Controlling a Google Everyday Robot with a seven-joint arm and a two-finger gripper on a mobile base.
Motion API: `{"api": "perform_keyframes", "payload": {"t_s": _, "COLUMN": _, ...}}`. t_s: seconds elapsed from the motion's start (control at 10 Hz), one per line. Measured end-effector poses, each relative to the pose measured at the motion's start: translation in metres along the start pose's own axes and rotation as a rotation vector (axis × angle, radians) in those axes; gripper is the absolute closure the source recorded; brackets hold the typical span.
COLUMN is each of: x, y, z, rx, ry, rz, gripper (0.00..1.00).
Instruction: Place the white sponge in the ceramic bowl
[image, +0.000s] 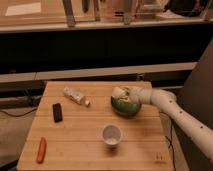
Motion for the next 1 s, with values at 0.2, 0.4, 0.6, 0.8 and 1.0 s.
{"api": "perform_keyframes", "payload": {"t_s": 0.2, "x": 0.0003, "y": 0.0008, "z": 0.0002, "rx": -0.001, "ry": 0.000, "rz": -0.004, "gripper": 0.20}}
{"api": "perform_keyframes", "payload": {"t_s": 0.4, "x": 0.0003, "y": 0.0011, "z": 0.0002, "rx": 0.000, "ry": 0.000, "rz": -0.005, "gripper": 0.20}}
{"api": "perform_keyframes", "payload": {"t_s": 0.6, "x": 0.0000, "y": 0.0010, "z": 0.0002, "rx": 0.003, "ry": 0.000, "rz": -0.008, "gripper": 0.20}}
{"api": "perform_keyframes", "payload": {"t_s": 0.8, "x": -0.0004, "y": 0.0001, "z": -0.0005, "rx": 0.008, "ry": -0.004, "rz": -0.012, "gripper": 0.20}}
{"api": "perform_keyframes", "payload": {"t_s": 1.0, "x": 0.0003, "y": -0.0017, "z": -0.0039, "rx": 0.013, "ry": -0.023, "rz": 0.009, "gripper": 0.20}}
